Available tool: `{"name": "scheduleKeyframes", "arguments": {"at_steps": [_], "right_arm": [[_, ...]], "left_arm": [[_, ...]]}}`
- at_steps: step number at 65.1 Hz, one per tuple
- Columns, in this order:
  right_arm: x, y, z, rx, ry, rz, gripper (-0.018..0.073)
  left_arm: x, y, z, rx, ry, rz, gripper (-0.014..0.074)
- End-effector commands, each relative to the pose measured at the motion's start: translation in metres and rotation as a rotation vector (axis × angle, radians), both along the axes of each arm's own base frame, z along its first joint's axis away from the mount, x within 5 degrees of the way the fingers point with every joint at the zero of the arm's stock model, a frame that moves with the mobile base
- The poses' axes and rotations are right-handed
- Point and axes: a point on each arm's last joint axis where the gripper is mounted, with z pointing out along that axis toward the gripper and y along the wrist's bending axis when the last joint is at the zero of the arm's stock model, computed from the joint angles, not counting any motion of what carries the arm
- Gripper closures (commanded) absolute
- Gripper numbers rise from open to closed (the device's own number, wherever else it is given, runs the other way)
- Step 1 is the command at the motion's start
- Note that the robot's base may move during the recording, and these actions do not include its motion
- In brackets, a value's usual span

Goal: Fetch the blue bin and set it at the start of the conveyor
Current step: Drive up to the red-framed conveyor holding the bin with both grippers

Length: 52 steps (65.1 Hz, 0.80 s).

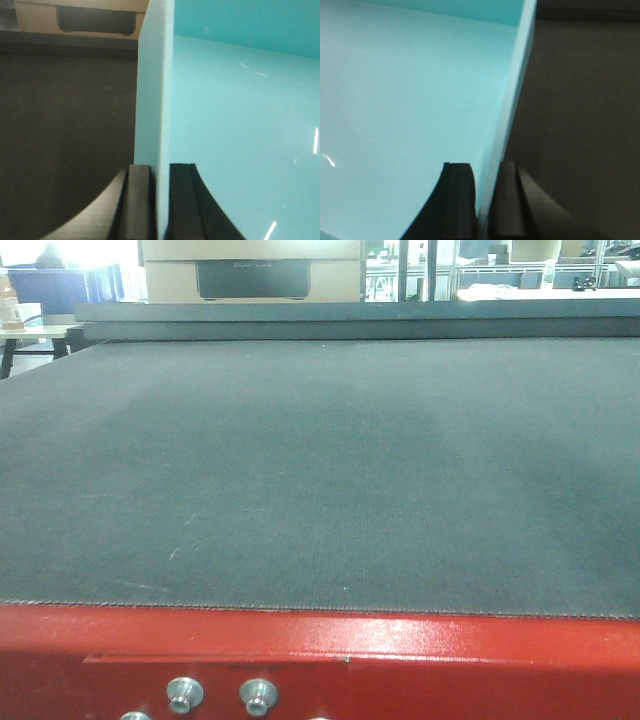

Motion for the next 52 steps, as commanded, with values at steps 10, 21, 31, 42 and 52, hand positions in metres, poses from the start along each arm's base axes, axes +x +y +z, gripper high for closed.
{"name": "scheduleKeyframes", "arguments": {"at_steps": [10,21,31,42,52], "right_arm": [[-0.0026,-0.0065,0.0079,-0.044,-0.056,-0.016,0.0711],[-0.0026,-0.0065,0.0079,-0.044,-0.056,-0.016,0.0711],[-0.0026,-0.0065,0.0079,-0.044,-0.056,-0.016,0.0711],[-0.0026,-0.0065,0.0079,-0.044,-0.056,-0.016,0.0711],[-0.0026,-0.0065,0.0079,-0.044,-0.056,-0.016,0.0711]], "left_arm": [[-0.0029,0.0023,0.0115,-0.018,-0.077,0.01,0.0708],[-0.0029,0.0023,0.0115,-0.018,-0.077,0.01,0.0708],[-0.0029,0.0023,0.0115,-0.018,-0.077,0.01,0.0708],[-0.0029,0.0023,0.0115,-0.018,-0.077,0.01,0.0708],[-0.0029,0.0023,0.0115,-0.018,-0.077,0.01,0.0708]]}}
